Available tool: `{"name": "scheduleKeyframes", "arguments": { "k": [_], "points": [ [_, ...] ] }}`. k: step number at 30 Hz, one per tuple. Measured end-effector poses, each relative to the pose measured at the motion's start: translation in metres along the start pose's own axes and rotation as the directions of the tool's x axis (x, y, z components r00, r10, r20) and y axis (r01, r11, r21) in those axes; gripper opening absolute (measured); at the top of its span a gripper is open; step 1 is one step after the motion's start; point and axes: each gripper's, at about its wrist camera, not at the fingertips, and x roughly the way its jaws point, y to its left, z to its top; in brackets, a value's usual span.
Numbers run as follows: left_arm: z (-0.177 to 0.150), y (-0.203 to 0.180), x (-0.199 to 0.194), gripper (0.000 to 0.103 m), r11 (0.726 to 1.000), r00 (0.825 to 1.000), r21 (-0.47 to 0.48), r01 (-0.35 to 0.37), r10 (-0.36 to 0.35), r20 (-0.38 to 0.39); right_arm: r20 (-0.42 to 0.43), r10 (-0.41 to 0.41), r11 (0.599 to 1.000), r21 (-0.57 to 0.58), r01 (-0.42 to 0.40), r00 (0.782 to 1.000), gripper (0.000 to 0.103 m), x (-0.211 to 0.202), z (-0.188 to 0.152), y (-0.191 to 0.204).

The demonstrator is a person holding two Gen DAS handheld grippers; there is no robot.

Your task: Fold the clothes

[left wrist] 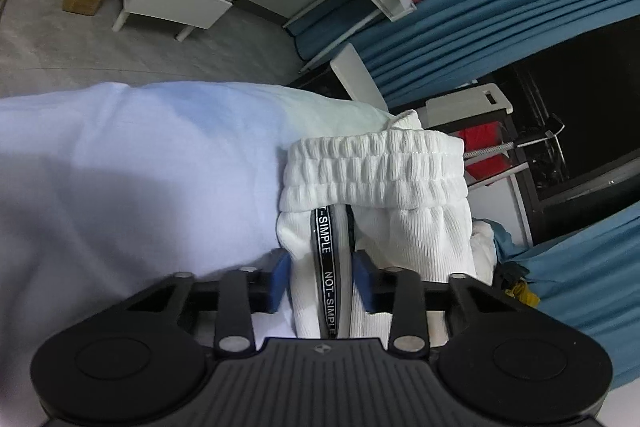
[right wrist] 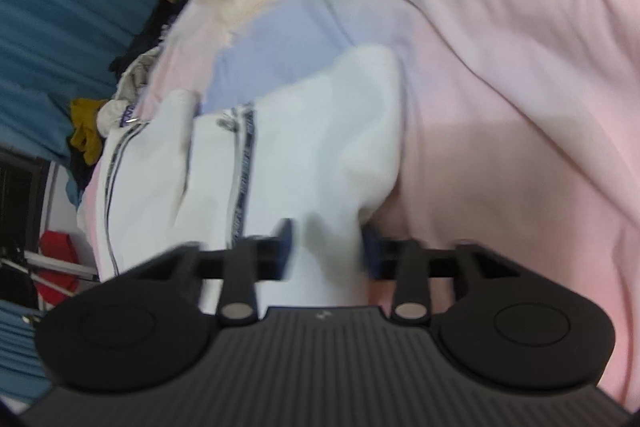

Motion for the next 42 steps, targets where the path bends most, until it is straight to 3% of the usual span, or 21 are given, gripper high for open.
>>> {"name": "scheduleKeyframes", "arguments": {
  "k": [1, 6, 9, 11, 15, 17, 18, 20, 22, 24, 27, 30, 31, 33, 37, 40, 42],
  "points": [
    [0.0, 0.0, 0.001, 0.005, 1.0, 1.0, -0.005, 0.004, -0.004, -0.001, 0.019, 0.004, 1.0, -0.026, -0.004, 1.0, 0.014, -0.001, 0.001, 0.006],
    [0.006, -0.003, -0.012, 0.002, 0.997, 0.998, -0.034, 0.063, -0.062, 0.023, 0.159, 0.16, 0.977, -0.168, -0.133, 0.974, 0.009, -0.031, 0.008, 0.034],
    [0.014, -0.01, -0.041, 0.002, 0.988, 0.987, -0.033, 0.15, -0.147, 0.067, 0.231, 0.273, 0.94, -0.27, -0.208, 0.934, 0.009, -0.051, 0.007, 0.052],
    [0.02, -0.01, -0.063, 0.002, 0.976, 0.973, -0.03, 0.214, -0.211, 0.091, 0.272, 0.342, 0.922, -0.28, -0.266, 0.899, 0.008, -0.064, 0.009, 0.054],
    [0.029, -0.008, -0.103, 0.002, 0.966, 0.964, -0.065, 0.249, -0.241, 0.11, 0.379, 0.396, 0.914, -0.256, -0.316, 0.836, 0.006, -0.088, 0.017, 0.046],
    [0.03, -0.006, -0.116, 0.002, 0.975, 0.974, -0.073, 0.21, -0.203, 0.098, 0.421, 0.351, 0.934, -0.224, -0.279, 0.836, 0.006, -0.094, 0.022, 0.038],
    [0.028, -0.003, -0.12, 0.002, 0.981, 0.981, -0.071, 0.182, -0.176, 0.083, 0.424, 0.314, 0.947, -0.2, -0.25, 0.849, 0.006, -0.095, 0.023, 0.031],
    [0.026, 0.001, -0.13, 0.002, 0.99, 0.991, -0.066, 0.124, -0.121, 0.051, 0.392, 0.209, 0.977, -0.122, -0.175, 0.896, 0.006, -0.087, 0.029, 0.022],
    [0.025, 0.01, -0.137, 0.001, 0.997, 0.998, -0.06, 0.057, -0.056, 0.013, 0.346, 0.054, 0.998, -0.03, -0.047, 0.937, 0.006, -0.079, 0.033, 0.008],
    [0.024, 0.025, -0.139, 0.002, 0.999, 1.0, -0.045, -0.005, 0.005, -0.022, 0.264, -0.087, 0.996, 0.056, 0.074, 0.961, 0.006, -0.065, 0.037, -0.006],
    [0.023, 0.051, -0.134, 0.002, 0.996, 0.995, -0.059, -0.072, 0.067, -0.072, 0.142, -0.2, 0.974, 0.139, 0.18, 0.97, 0.006, -0.045, 0.042, -0.028],
    [0.024, 0.061, -0.143, 0.0, 0.993, 0.996, -0.086, -0.085, 0.081, -0.048, 0.123, -0.227, 0.968, 0.138, 0.21, 0.966, 0.008, -0.043, 0.046, -0.031],
    [0.025, 0.062, -0.147, 0.004, 0.994, 0.996, -0.081, -0.079, 0.075, -0.045, 0.137, -0.224, 0.97, 0.131, 0.206, 0.965, 0.008, -0.046, 0.045, -0.029],
    [0.025, 0.063, -0.156, 0.013, 0.996, 0.997, -0.062, -0.062, 0.059, -0.045, 0.175, -0.209, 0.976, 0.101, 0.194, 0.962, 0.009, -0.054, 0.043, -0.02],
    [0.016, 0.045, -0.173, 0.024, 0.998, 0.998, 0.034, -0.047, 0.048, -0.039, 0.301, -0.205, 0.977, 0.005, 0.213, 0.932, 0.011, -0.074, 0.03, 0.001],
    [0.006, 0.025, -0.183, 0.042, 0.994, 0.999, 0.105, -0.009, 0.013, -0.033, 0.406, -0.142, 0.975, -0.101, 0.199, 0.903, 0.039, -0.094, 0.023, 0.02],
    [-0.005, 0.006, -0.179, 0.049, 0.986, 1.0, 0.168, 0.003, 0.002, -0.029, 0.401, -0.048, 0.974, -0.183, 0.132, 0.915, 0.06, -0.1, 0.015, 0.033]
  ]
}}
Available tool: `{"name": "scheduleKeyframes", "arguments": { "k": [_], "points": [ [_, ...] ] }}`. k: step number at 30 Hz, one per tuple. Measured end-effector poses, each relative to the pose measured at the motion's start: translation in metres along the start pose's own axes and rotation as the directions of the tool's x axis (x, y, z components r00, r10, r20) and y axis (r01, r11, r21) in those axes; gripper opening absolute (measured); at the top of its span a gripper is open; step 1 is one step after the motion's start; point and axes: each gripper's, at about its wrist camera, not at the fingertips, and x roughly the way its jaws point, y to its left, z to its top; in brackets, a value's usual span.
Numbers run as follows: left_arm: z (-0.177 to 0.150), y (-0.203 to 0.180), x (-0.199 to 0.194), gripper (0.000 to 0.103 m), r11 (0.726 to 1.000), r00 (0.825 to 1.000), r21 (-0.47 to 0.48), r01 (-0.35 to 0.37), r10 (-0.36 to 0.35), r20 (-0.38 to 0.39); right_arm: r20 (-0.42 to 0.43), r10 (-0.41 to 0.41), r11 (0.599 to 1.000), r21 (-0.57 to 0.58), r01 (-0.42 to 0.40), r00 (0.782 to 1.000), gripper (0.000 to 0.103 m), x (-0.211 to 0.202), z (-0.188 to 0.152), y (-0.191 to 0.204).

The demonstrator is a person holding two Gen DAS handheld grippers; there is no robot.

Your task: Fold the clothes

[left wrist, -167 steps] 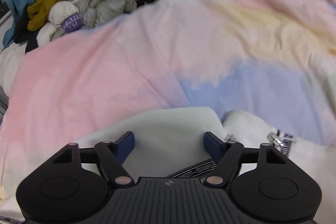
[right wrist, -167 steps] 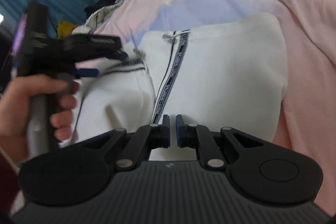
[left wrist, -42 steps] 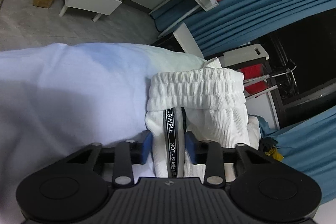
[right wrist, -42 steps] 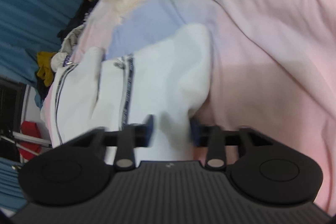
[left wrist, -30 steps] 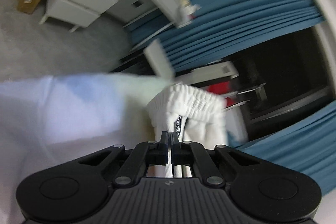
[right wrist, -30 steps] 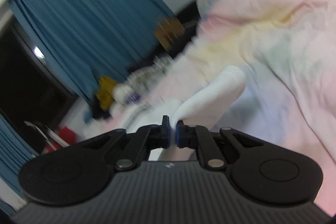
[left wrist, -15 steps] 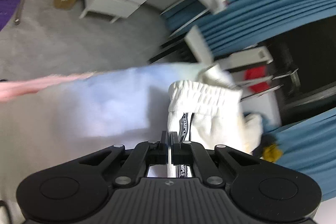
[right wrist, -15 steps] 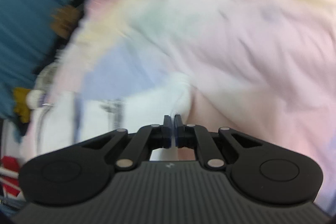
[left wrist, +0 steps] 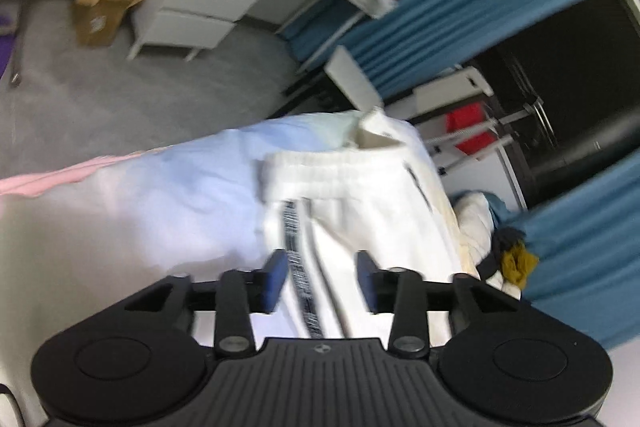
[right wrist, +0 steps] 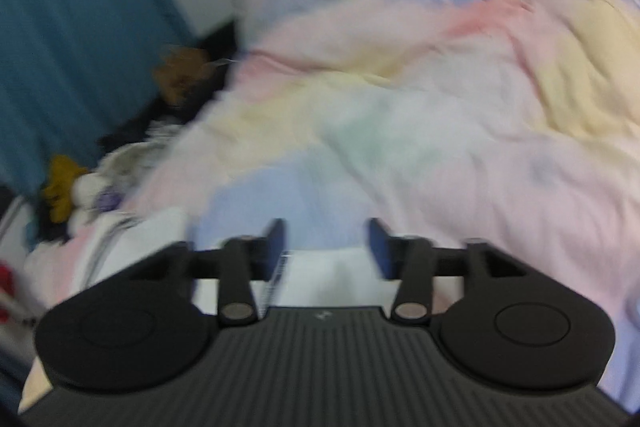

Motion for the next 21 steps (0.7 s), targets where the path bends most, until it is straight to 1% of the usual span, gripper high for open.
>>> {"name": "scheduleKeyframes", "arguments": {
  "k": [1, 2, 3, 4, 5, 6, 7, 9, 11, 12, 14, 16, 17, 18, 19, 20, 21],
  "points": [
    [-0.004, -0.012, 0.006, 0.051, 0.999, 1.0, 0.034, 0.004, -0.004, 0.001, 0.003, 0.049, 0.999, -0.024, -0.049, 0.999, 0.061, -0.005, -0.002, 0.007],
    [-0.009, -0.023, 0.011, 0.052, 0.998, 1.0, 0.059, 0.008, -0.008, 0.0, -0.041, 0.107, 0.993, -0.055, -0.109, 0.993, 0.061, -0.004, -0.007, 0.015],
    [-0.015, -0.034, 0.015, 0.052, 0.997, 1.0, 0.082, 0.011, -0.011, -0.001, -0.091, 0.164, 0.982, -0.083, -0.171, 0.982, 0.061, -0.003, -0.012, 0.024],
    [-0.02, -0.045, 0.021, 0.054, 0.994, 1.0, 0.109, 0.015, -0.015, -0.008, -0.142, 0.218, 0.966, -0.109, -0.234, 0.966, 0.061, -0.001, -0.018, 0.032],
    [-0.026, -0.057, 0.028, 0.054, 0.99, 1.0, 0.138, 0.021, -0.019, -0.021, -0.202, 0.255, 0.95, -0.131, -0.284, 0.946, 0.061, 0.003, -0.025, 0.041],
    [-0.033, -0.067, 0.033, 0.055, 0.986, 0.999, 0.164, 0.029, -0.024, -0.033, -0.262, 0.287, 0.931, -0.151, -0.333, 0.921, 0.061, 0.007, -0.033, 0.05],
    [-0.041, -0.075, 0.04, 0.055, 0.982, 0.999, 0.187, 0.032, -0.024, -0.044, -0.323, 0.314, 0.912, -0.159, -0.378, 0.893, 0.061, 0.011, -0.042, 0.059],
    [-0.056, -0.088, 0.052, 0.056, 0.975, 0.998, 0.222, 0.034, -0.02, -0.064, -0.438, 0.355, 0.873, -0.161, -0.46, 0.826, 0.06, 0.021, -0.06, 0.076],
    [-0.07, -0.096, 0.061, 0.056, 0.967, 0.997, 0.254, 0.036, -0.016, -0.077, -0.501, 0.364, 0.859, -0.146, -0.491, 0.785, 0.06, 0.03, -0.076, 0.089],
    [-0.076, -0.099, 0.065, 0.056, 0.961, 0.997, 0.275, 0.04, -0.018, -0.081, -0.522, 0.358, 0.854, -0.152, -0.498, 0.774, 0.06, 0.035, -0.084, 0.095],
    [-0.085, -0.102, 0.069, 0.056, 0.952, 0.996, 0.301, 0.053, -0.028, -0.085, -0.544, 0.326, 0.845, -0.198, -0.496, 0.773, 0.06, 0.049, -0.095, 0.106],
    [-0.089, -0.101, 0.071, 0.056, 0.949, 0.995, 0.306, 0.07, -0.047, -0.083, -0.561, 0.292, 0.838, -0.239, -0.49, 0.774, 0.05, 0.062, -0.106, 0.116],
    [-0.091, -0.1, 0.071, 0.057, 0.948, 0.995, 0.308, 0.079, -0.056, -0.082, -0.569, 0.275, 0.837, -0.255, -0.485, 0.775, 0.029, 0.067, -0.111, 0.121],
    [-0.094, -0.1, 0.072, 0.057, 0.946, 0.995, 0.311, 0.087, -0.065, -0.082, -0.576, 0.258, 0.834, -0.272, -0.48, 0.776, 0.012, 0.072, -0.117, 0.125],
    [-0.095, -0.099, 0.071, 0.058, 0.946, 0.994, 0.309, 0.093, -0.074, -0.075, -0.576, 0.241, 0.832, -0.291, -0.472, 0.781, 0.011, 0.078, -0.121, 0.13],
    [-0.094, -0.099, 0.07, 0.059, 0.946, 0.995, 0.311, 0.089, -0.074, -0.062, -0.572, 0.237, 0.826, -0.307, -0.473, 0.785, 0.007, 0.081, -0.123, 0.134],
    [-0.094, -0.099, 0.07, 0.059, 0.946, 0.996, 0.313, 0.084, -0.072, -0.048, -0.562, 0.242, 0.823, -0.313, -0.474, 0.791, 0.006, 0.082, -0.124, 0.138]
  ]
}}
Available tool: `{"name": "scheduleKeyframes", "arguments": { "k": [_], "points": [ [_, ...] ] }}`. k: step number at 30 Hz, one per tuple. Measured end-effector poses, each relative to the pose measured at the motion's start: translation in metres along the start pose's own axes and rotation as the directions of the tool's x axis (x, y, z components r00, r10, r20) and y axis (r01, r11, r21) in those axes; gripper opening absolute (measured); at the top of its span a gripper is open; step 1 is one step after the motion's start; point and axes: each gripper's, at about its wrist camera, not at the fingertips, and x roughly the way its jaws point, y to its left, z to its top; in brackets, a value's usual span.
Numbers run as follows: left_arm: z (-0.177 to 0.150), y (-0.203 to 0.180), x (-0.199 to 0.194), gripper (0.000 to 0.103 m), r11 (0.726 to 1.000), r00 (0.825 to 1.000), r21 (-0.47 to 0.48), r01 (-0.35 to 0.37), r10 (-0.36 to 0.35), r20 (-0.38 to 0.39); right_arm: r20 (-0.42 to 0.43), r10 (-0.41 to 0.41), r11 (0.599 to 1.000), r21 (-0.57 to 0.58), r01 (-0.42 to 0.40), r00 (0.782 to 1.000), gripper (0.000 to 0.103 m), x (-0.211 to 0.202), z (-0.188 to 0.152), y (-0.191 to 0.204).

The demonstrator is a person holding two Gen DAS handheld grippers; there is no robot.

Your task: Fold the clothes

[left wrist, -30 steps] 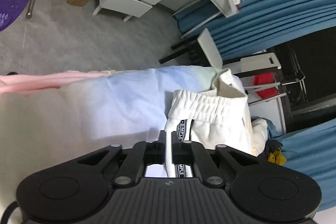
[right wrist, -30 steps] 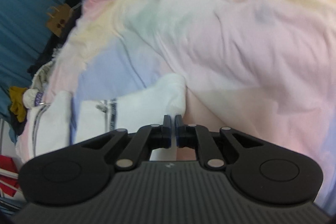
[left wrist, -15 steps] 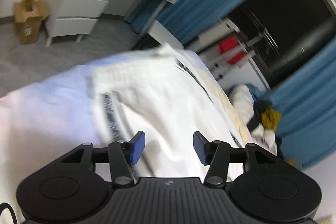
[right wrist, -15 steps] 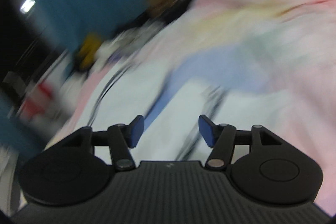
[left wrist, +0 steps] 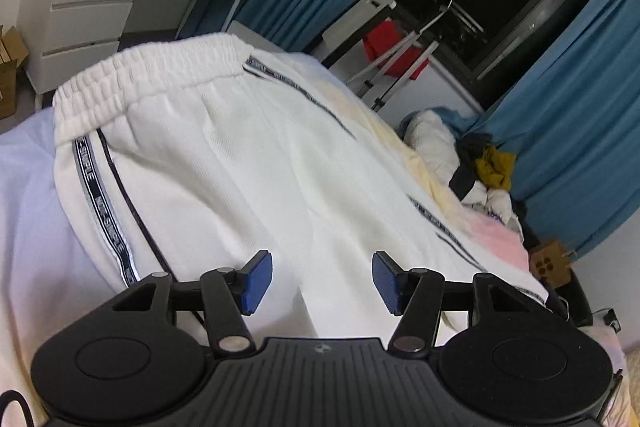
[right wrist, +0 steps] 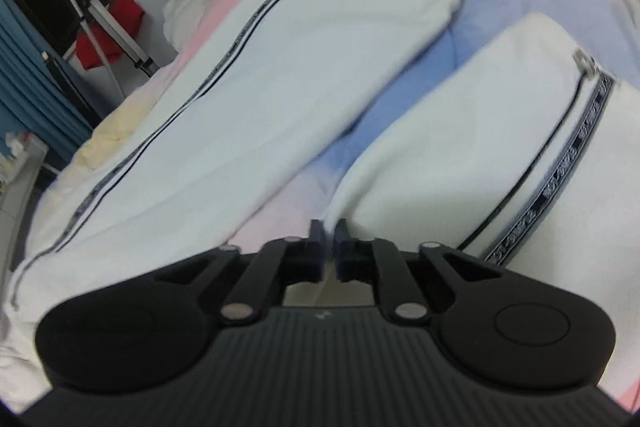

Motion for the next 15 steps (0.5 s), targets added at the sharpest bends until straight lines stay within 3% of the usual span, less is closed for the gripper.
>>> {"name": "scheduleKeyframes", "arguments": {
  "k": [5, 10, 12, 14, 15],
  "points": [
    [0.008, 0.003, -0.013, 0.059, 1.0, 0.997, 0.015, -0.01, 0.008, 0.08, 0.124, 0.069, 0.99, 0.11, -0.083, 0.99, 0.006, -0.013, 0.019, 0.001],
    [0.025, 0.001, -0.04, 0.063, 0.996, 0.973, 0.066, -0.057, 0.04, 0.227, 0.233, 0.026, 0.98, 0.188, -0.071, 0.972, 0.005, -0.01, 0.043, -0.02],
    [0.033, 0.005, -0.048, 0.065, 0.991, 0.955, 0.074, -0.108, 0.083, 0.284, 0.191, 0.019, 0.974, 0.218, -0.061, 0.981, 0.006, 0.002, 0.041, -0.03],
    [0.038, 0.012, -0.052, 0.066, 0.987, 0.943, 0.044, -0.158, 0.137, 0.303, 0.142, 0.01, 0.969, 0.243, -0.045, 0.99, 0.006, 0.015, 0.037, -0.036],
    [0.038, 0.017, -0.051, 0.066, 0.985, 0.945, 0.018, -0.172, 0.16, 0.286, 0.123, 0.004, 0.969, 0.245, -0.034, 0.992, 0.006, 0.021, 0.035, -0.036]
  ]
}}
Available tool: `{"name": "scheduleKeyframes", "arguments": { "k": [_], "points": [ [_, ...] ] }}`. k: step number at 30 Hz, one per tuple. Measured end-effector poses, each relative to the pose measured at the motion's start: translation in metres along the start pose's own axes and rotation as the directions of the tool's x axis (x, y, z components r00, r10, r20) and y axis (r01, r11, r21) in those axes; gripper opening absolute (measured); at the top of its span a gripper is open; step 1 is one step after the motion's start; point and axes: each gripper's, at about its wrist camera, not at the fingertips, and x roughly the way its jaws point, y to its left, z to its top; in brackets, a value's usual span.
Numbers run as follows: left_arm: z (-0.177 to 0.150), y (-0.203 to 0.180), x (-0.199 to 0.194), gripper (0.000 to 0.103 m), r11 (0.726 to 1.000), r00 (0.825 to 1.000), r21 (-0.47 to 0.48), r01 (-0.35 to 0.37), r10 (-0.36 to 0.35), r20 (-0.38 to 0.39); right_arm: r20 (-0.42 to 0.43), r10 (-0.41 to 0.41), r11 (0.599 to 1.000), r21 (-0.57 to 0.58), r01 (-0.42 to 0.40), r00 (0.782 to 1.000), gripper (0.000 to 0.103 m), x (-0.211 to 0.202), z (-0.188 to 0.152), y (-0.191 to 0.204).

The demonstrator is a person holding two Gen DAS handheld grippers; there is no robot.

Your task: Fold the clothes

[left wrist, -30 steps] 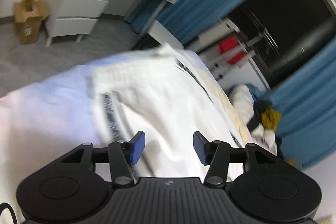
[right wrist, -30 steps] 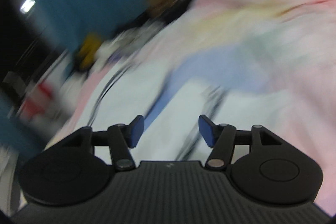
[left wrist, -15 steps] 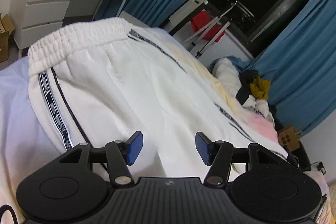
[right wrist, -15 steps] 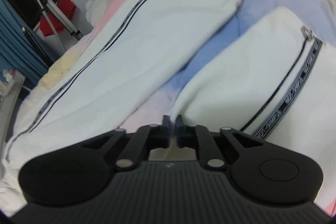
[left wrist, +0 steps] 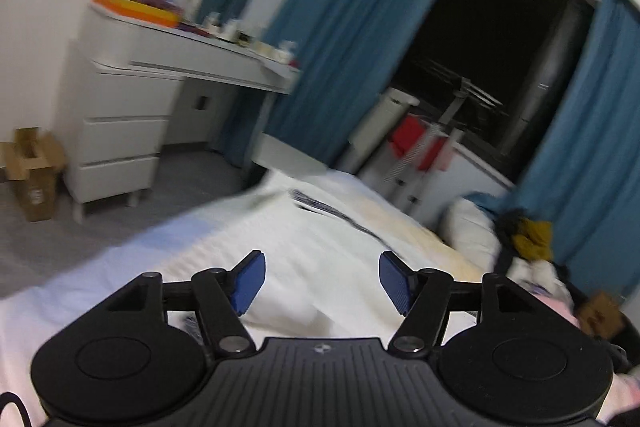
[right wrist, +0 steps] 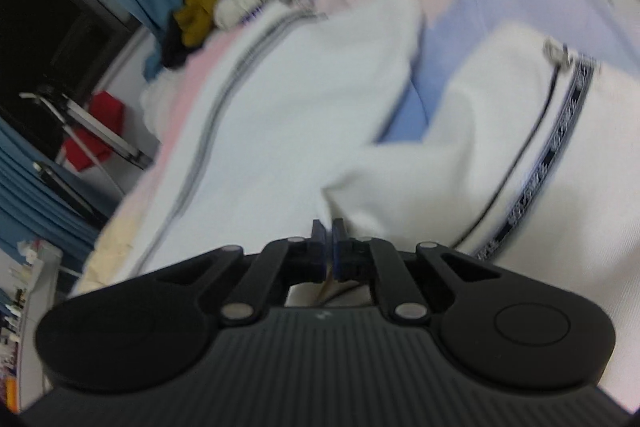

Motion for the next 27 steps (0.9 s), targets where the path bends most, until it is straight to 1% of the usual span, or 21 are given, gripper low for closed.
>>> {"name": "scheduleKeyframes", "arguments": {
  "k": [2, 3, 6, 7, 9, 11, 12, 15, 19, 21, 23, 27],
  "points": [
    [-0.002, 0.01, 0.003, 0.066, 0.998, 0.998, -0.044, -0.042, 0.039, -0.047, -0.01, -0.015, 1.0, -0.027, 0.015, 1.0, 0.007, 0.004, -0.006, 0.006],
    [-0.004, 0.015, 0.006, 0.066, 0.996, 0.994, -0.06, -0.073, 0.068, -0.086, -0.009, -0.021, 0.999, -0.042, 0.02, 1.0, 0.008, 0.002, -0.007, 0.009],
    [-0.007, 0.027, 0.012, 0.065, 0.988, 0.98, -0.105, -0.115, 0.096, -0.174, -0.016, -0.009, 0.999, -0.051, 0.008, 1.0, 0.009, -0.01, -0.008, 0.015],
    [-0.007, 0.03, 0.013, 0.065, 0.985, 0.977, -0.126, -0.118, 0.092, -0.191, -0.018, -0.011, 0.999, -0.054, 0.01, 1.0, 0.009, -0.015, -0.009, 0.015],
    [-0.008, 0.036, 0.009, 0.065, 0.983, 0.974, -0.138, -0.123, 0.093, -0.205, -0.022, -0.013, 0.998, -0.059, 0.012, 1.0, 0.01, -0.026, -0.011, 0.014],
    [-0.01, 0.042, -0.001, 0.066, 0.983, 0.973, -0.122, -0.138, 0.112, -0.2, -0.027, -0.012, 0.998, -0.057, 0.01, 1.0, 0.012, -0.038, -0.012, 0.011],
    [-0.01, 0.044, -0.002, 0.066, 0.983, 0.972, -0.122, -0.14, 0.112, -0.207, -0.03, -0.01, 0.999, -0.053, 0.009, 0.999, 0.014, -0.044, -0.014, 0.009],
    [-0.011, 0.045, -0.006, 0.065, 0.982, 0.968, -0.132, -0.132, 0.099, -0.23, -0.041, -0.003, 0.999, -0.041, 0.001, 0.999, 0.016, -0.064, -0.017, 0.002],
    [-0.018, 0.035, 0.008, 0.066, 0.984, 0.965, -0.126, -0.126, 0.092, -0.247, -0.042, 0.017, 1.0, 0.008, -0.017, 0.999, 0.016, -0.091, -0.018, -0.012],
    [-0.022, 0.032, 0.014, 0.066, 0.983, 0.962, -0.138, -0.123, 0.084, -0.261, -0.034, 0.018, 0.999, 0.046, -0.016, 0.999, 0.026, -0.103, -0.018, -0.024],
    [-0.023, 0.037, 0.021, 0.066, 0.977, 0.957, -0.176, -0.12, 0.067, -0.281, -0.035, 0.021, 0.995, 0.1, -0.017, 0.999, 0.032, -0.113, -0.018, -0.04],
    [-0.023, 0.058, 0.03, 0.066, 0.956, 0.947, -0.265, -0.127, 0.037, -0.319, -0.042, -0.019, 0.968, 0.25, 0.029, 0.999, 0.047, -0.126, -0.016, -0.078]
  ]
}}
